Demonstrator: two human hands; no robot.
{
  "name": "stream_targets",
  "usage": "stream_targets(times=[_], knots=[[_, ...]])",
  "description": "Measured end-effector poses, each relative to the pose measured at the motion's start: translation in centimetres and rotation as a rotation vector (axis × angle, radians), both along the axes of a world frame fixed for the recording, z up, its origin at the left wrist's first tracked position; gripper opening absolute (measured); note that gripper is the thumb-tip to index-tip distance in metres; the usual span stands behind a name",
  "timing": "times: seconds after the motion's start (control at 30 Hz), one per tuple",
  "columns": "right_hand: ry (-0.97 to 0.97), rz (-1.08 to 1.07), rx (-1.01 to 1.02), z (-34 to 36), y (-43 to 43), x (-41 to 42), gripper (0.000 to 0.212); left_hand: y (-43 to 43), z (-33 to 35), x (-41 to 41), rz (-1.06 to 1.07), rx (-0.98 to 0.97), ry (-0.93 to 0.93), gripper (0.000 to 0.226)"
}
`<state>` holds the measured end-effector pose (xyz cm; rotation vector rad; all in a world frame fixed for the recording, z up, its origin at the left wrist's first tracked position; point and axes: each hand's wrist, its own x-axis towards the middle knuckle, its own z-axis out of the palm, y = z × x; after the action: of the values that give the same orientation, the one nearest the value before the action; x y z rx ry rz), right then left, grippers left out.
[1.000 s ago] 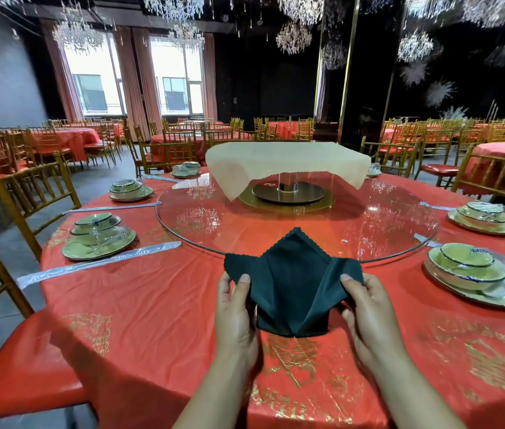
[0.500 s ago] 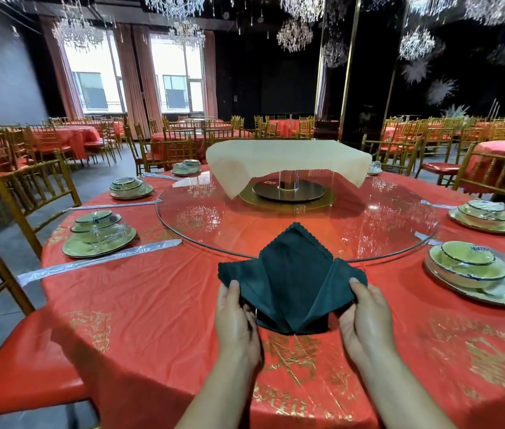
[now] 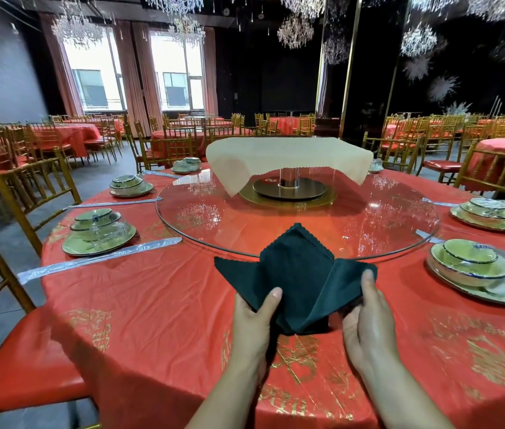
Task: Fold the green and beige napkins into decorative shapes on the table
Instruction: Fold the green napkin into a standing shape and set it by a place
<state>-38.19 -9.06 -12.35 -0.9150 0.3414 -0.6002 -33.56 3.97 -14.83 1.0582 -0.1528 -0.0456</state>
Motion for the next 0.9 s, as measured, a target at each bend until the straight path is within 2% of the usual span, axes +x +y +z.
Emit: stream_targets(times=[0.07, 0.13, 0.23, 0.27, 0.33, 0.47, 0.5, 0.57, 0.63, 0.7, 0.73, 0.8, 0.9], knots=[[0.036, 0.008, -0.137, -0.4, 0.7, -1.6, 0.066, 0.0, -0.3, 0.3, 0.012, -0.066, 0.015, 0.066], [0.095, 0.034, -0.348, -1.4, 1.3, -3.0, 0.090, 0.1, -0.4, 0.3, 0.035, -0.079, 0.009, 0.078], [0.205, 0.143, -0.660, -2.8, 2.2, -3.4, 0.109, 0.0, -0.6, 0.4, 0.033, -0.069, -0.015, 0.074], [0.223, 0.165, -0.707, -3.0, 2.2, -3.2, 0.103, 0.0, -0.7, 0.4, 0.026, -0.064, -0.018, 0.073], [0.179, 0.196, -0.703, -2.7, 2.1, -2.5, 0.067, 0.1, -0.8, 0.5, 0.012, -0.072, -0.014, 0.073], [0.150, 0.193, -0.663, -2.6, 1.0, -1.0, 0.022, 0.0, -0.4, 0.5, -0.019, -0.083, -0.007, 0.076], [0.169, 0.190, -0.671, -2.5, 0.9, -0.9, 0.013, 0.0, -0.3, 0.6, -0.023, -0.080, -0.002, 0.073], [0.180, 0.186, -0.656, -2.7, 0.8, -0.6, 0.012, -0.1, -0.3, 0.7, -0.024, -0.064, 0.001, 0.066], [0.175, 0.169, -0.649, -2.5, 1.2, -0.6, 0.027, 0.0, -0.3, 0.8, -0.008, -0.033, 0.015, 0.061], [0.194, 0.127, -0.693, -2.5, 1.7, -0.5, 0.062, 0.0, -0.3, 0.7, 0.008, 0.005, 0.021, 0.046], [0.197, 0.113, -0.717, -2.5, 1.8, -0.4, 0.070, 0.0, -0.3, 0.6, 0.009, 0.019, 0.022, 0.037], [0.204, 0.104, -0.732, -2.6, 2.1, -0.3, 0.069, -0.1, -0.1, 0.2, -0.004, 0.035, 0.030, 0.027], [0.232, 0.097, -0.752, -2.7, 2.4, -0.1, 0.094, -0.1, 0.2, -0.2, -0.045, 0.067, 0.025, 0.027]])
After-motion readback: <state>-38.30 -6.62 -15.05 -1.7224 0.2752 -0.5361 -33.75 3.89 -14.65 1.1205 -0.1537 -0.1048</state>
